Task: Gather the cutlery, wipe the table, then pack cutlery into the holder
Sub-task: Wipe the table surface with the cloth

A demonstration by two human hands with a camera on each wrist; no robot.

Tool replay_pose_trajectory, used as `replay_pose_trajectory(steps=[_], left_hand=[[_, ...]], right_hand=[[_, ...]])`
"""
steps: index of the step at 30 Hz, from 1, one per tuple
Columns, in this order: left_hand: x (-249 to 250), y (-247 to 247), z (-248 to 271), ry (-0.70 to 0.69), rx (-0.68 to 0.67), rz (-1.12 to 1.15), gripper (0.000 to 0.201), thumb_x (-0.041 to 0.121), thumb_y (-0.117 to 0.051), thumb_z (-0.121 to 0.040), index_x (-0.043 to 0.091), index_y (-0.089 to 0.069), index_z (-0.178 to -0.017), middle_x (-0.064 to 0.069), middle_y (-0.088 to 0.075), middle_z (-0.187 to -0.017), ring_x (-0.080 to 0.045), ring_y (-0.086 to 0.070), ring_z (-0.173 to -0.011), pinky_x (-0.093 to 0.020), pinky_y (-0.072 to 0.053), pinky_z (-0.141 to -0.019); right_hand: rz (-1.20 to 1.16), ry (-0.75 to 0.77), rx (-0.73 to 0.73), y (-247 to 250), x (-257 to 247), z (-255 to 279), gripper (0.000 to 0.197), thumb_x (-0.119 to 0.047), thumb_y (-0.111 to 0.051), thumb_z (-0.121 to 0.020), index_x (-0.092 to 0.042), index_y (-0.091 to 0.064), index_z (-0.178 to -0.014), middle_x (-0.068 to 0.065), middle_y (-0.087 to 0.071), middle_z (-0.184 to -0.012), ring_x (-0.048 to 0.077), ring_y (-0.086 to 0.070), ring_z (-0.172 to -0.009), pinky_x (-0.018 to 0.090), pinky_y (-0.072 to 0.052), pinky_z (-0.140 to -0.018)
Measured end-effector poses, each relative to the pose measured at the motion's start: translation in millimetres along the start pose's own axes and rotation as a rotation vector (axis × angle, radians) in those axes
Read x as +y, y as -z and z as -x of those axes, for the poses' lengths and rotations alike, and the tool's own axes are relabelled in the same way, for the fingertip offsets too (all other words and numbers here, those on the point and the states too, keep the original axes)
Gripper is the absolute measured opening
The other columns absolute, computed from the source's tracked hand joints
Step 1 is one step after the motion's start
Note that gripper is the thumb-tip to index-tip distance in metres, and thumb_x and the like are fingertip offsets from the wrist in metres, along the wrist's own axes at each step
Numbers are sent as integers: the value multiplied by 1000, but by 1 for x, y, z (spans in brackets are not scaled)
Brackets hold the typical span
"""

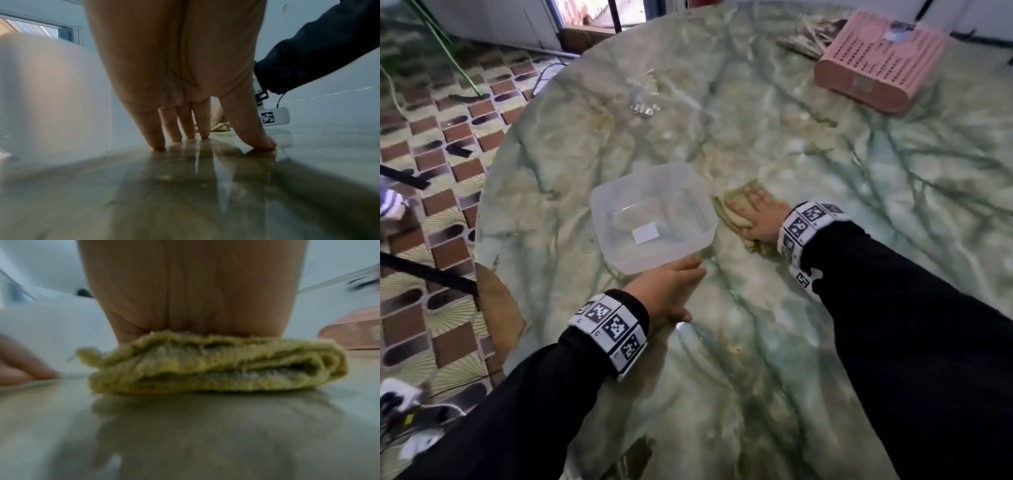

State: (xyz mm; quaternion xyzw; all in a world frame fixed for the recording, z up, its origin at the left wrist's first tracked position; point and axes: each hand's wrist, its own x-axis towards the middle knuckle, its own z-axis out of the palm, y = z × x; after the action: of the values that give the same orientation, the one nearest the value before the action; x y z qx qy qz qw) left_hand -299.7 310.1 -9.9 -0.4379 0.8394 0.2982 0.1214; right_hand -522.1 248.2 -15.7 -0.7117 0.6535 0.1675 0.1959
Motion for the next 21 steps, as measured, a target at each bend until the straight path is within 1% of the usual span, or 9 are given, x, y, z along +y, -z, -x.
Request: replay_pose_trajectory(steps=[2,4,7,9,11,14,16,19,21], left_hand=[[-1,-1,-1,8,-5,3,86,24,-76,-73,25,-28,-145,10,-15,-155,-11,-20,-141,-21,-18,-112],[1,1,-1,8,-21,-11,86,26,-75,-74,25,-27,-145,10,-14,-155,-11,-19,-141,-23,-19,-113],[2,2,0,-6,-26,-45,85,28,-74,-75,25,-26,-146,10,-14,-155,-11,-19,-141,-21,-18,-111],[2,3,0,-8,-30,-66,85,28,-73,-76,25,-25,-146,9,-13,-155,-11,-19,-141,-22,-18,-112],[2,3,0,-18,-34,-79,84,28,-72,-77,23,-24,-146,8,-13,-155,-12,-18,-142,-23,-18,-114],[1,3,2,-46,-51,-105,85,29,-70,-79,20,-20,-147,6,-11,-156,-12,-16,-143,-24,-16,-115],[0,3,4,-65,-58,-141,83,31,-65,-83,20,-16,-148,5,-6,-157,-13,-13,-144,-23,-12,-115],[-1,2,7,-119,-64,-194,74,31,-56,-90,18,-12,-149,1,-3,-158,-15,-10,-145,-23,-7,-115],[-5,4,12,-175,-88,-195,66,29,-52,-93,20,-16,-148,1,-6,-158,-16,-12,-144,-25,-10,-115]], right_hand=[[80,156,-113,-17,15,12,67,-35,-38,-97,-36,8,-147,2,21,-155,21,11,-145,45,-9,-114],[79,181,-158,-17,57,21,67,-35,-39,-96,-32,5,-147,2,21,-155,23,11,-145,41,-1,-116],[7,-69,-42,5,123,13,71,-40,-37,-87,-18,-6,-147,14,8,-156,29,10,-145,21,15,-111],[-55,-287,31,9,150,-4,72,-41,-43,-89,-21,-8,-149,15,4,-157,33,4,-145,35,2,-118],[-72,-320,94,5,134,-14,71,-44,-43,-90,-22,-12,-150,18,-2,-156,38,-6,-143,48,-8,-117],[-49,-135,42,-13,52,17,65,-37,-35,-98,-23,2,-149,17,10,-156,32,5,-145,41,-6,-116],[-23,-14,-35,-43,9,64,68,-48,-28,-95,-29,14,-146,7,24,-154,25,11,-145,43,-12,-115],[-49,143,-239,-97,-3,162,80,-83,7,-57,-50,34,-124,-5,52,-130,17,25,-141,46,-5,-115],[-138,22,-289,-118,19,200,84,-93,19,-38,-63,38,-114,-9,52,-128,13,28,-137,47,-1,-115]])
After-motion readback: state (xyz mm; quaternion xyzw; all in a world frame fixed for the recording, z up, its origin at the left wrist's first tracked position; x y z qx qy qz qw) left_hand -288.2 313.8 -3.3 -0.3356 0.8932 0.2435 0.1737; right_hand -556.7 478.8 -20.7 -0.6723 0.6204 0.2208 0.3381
